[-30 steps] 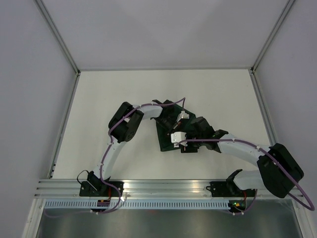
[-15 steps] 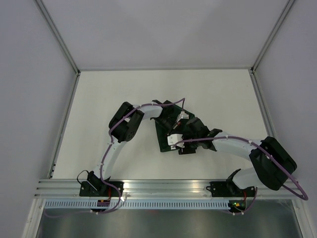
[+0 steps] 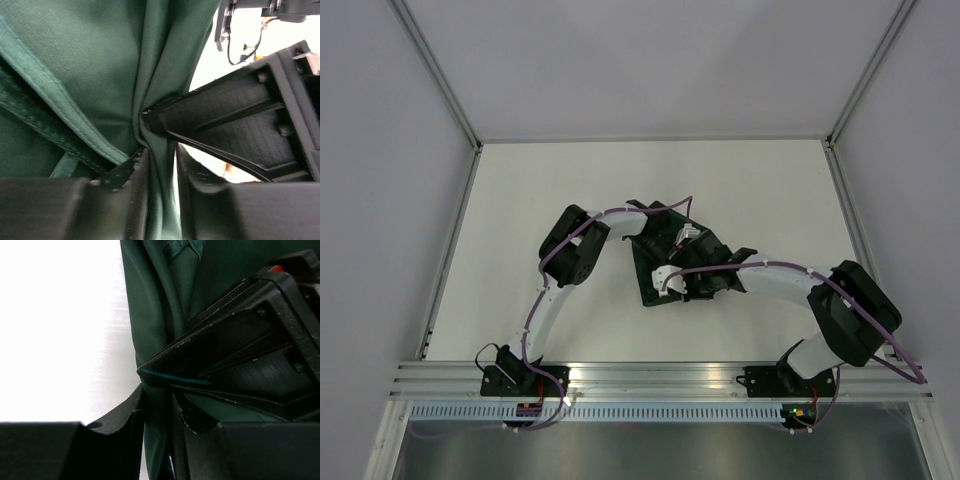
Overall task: Fold the napkin, place the utensils inside, and roll it up
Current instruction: Roll the napkin with the utensil
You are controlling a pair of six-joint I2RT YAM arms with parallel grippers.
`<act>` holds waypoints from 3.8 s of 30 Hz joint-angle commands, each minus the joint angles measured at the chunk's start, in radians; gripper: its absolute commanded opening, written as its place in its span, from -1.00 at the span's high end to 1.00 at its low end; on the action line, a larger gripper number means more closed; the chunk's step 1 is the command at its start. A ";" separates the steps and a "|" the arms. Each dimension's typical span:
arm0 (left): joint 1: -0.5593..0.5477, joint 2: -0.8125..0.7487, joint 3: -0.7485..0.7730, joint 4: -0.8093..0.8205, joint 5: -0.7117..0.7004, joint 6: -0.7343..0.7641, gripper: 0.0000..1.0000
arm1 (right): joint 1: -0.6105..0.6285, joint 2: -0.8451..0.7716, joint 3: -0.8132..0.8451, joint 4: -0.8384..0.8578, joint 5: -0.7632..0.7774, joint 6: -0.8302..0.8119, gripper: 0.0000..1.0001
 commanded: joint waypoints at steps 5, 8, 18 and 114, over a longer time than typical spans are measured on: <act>0.022 -0.101 -0.082 0.173 -0.099 -0.047 0.00 | -0.095 0.110 0.157 -0.224 -0.141 -0.011 0.43; 0.025 -0.147 -0.119 0.255 -0.137 -0.100 0.00 | -0.132 0.163 0.200 -0.301 -0.176 -0.027 0.45; 0.061 -0.287 -0.240 0.473 -0.265 -0.256 0.00 | -0.176 0.327 0.341 -0.502 -0.276 -0.094 0.47; -0.475 -0.534 -0.889 1.211 -1.164 0.087 0.95 | -0.322 0.823 0.822 -0.913 -0.386 -0.131 0.35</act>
